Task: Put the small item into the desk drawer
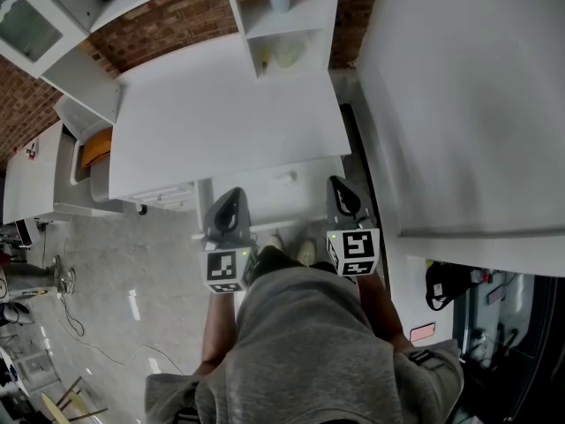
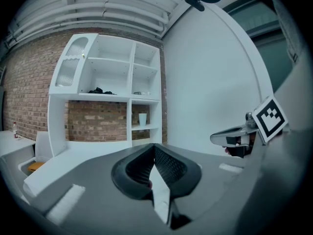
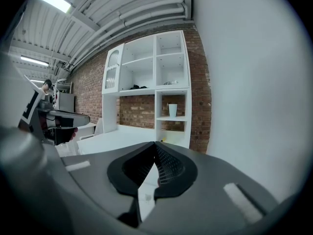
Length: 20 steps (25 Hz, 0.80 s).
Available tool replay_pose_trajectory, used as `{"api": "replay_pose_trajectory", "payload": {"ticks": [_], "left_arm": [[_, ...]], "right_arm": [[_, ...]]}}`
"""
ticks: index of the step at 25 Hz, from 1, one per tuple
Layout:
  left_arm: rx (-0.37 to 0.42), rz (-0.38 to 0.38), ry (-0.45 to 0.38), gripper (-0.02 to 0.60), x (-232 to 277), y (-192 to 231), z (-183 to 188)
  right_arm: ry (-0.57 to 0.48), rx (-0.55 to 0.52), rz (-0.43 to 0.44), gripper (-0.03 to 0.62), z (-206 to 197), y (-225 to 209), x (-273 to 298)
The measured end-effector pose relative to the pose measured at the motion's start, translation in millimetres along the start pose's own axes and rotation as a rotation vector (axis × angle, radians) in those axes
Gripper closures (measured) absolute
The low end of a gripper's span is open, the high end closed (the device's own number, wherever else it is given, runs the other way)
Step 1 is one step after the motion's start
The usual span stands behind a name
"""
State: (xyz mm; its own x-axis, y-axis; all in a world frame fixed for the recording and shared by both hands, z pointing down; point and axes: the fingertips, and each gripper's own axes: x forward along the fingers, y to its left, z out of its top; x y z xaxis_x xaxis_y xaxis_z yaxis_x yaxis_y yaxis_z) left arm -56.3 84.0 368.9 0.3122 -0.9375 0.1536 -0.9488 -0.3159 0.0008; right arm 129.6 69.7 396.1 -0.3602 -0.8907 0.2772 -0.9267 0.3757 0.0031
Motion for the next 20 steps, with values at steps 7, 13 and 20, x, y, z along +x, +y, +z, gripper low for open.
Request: {"api": "replay_pose_trajectory", "payload": {"ticks": [7, 13, 20], "left_arm": [[0.002, -0.004, 0.000, 0.569, 1.8, 0.4, -3.7], [0.009, -0.008, 0.006, 0.569, 1.1, -1.0, -5.0], [0.000, -0.017, 0.008, 0.569, 1.9, -2.6, -5.8]], "right_arm": [[0.004, 0.008, 0.004, 0.591, -1.2, -0.7, 2.5], [0.004, 0.006, 0.004, 0.591, -1.3, 0.9, 1.6], [0.008, 0.011, 0.003, 0.591, -1.8, 2.3, 0.6]]}}
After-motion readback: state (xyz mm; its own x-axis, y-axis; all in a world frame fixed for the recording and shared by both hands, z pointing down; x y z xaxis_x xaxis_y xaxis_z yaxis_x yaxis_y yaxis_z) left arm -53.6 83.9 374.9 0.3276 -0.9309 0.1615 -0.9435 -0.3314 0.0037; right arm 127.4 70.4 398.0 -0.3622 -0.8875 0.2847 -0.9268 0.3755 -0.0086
